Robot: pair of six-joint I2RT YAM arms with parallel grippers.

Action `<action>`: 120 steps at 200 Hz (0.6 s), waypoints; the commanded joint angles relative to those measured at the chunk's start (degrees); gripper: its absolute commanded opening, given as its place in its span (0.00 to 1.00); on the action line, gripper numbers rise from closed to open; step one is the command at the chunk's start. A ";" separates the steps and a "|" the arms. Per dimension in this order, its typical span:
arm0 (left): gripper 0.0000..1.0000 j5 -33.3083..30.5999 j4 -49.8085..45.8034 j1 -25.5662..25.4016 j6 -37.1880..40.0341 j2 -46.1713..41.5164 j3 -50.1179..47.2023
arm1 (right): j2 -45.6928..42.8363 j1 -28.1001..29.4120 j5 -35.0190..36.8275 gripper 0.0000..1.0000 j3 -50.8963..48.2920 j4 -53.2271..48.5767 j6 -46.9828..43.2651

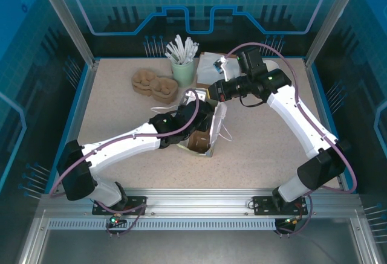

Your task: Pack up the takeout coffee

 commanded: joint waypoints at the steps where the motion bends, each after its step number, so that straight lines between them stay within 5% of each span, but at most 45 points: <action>1: 0.52 1.70 0.03 0.13 1.34 1.97 0.38 | -2.05 1.37 -3.58 0.00 -0.17 1.94 -0.49; 120: 0.51 4.32 -3.29 0.19 0.43 -0.23 0.74 | -1.17 0.87 -1.38 0.00 0.53 3.63 0.41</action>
